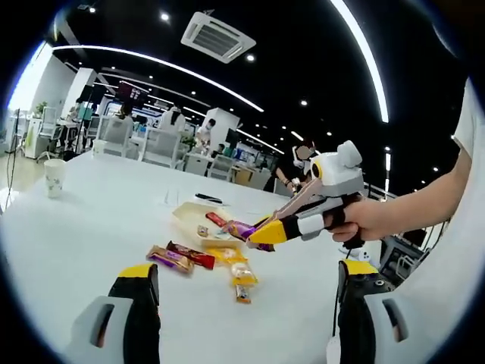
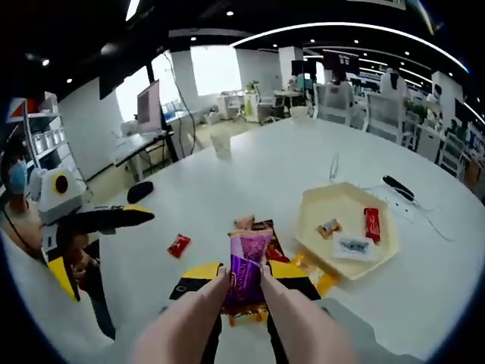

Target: Place the target food into the container with the food tongs after gripping and lifting it, then release it inside without dropping or visibly crushing the food.

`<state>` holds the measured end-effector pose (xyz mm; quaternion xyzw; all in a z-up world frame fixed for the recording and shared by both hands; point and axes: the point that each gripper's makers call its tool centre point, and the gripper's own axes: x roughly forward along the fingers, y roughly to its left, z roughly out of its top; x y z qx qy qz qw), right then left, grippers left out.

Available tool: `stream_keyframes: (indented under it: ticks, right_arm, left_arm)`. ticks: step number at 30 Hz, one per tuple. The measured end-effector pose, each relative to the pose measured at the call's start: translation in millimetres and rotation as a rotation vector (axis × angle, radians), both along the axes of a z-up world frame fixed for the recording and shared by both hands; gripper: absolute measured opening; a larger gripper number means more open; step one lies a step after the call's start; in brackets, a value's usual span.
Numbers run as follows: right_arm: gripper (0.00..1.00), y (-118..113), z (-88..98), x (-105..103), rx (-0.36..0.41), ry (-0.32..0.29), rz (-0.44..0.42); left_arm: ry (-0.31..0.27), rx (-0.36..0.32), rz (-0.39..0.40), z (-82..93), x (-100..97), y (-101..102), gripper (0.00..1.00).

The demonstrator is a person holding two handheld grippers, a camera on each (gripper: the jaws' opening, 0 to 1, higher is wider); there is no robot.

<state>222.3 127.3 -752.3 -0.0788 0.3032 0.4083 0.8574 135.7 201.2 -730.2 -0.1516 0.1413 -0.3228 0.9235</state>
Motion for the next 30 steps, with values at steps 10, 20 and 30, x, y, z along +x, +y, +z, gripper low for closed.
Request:
stream_keyframes:
  ticks: [10, 20, 30]
  right_arm:
    - [0.22, -4.9, 3.6, 12.3, -0.073, -0.081, 0.010]
    - [0.21, -6.7, 2.7, 14.6, -0.048, -0.059, 0.005]
    - [0.22, -25.7, 3.6, 23.3, -0.059, -0.070, -0.023]
  left_arm:
    - [0.009, 0.024, 0.011, 0.7, -3.2, 3.1, 0.99]
    - [-0.001, -0.068, 0.050, 12.6, -2.0, 2.3, 0.99]
    - [-0.005, -0.062, 0.045, 13.1, -2.8, -2.9, 0.99]
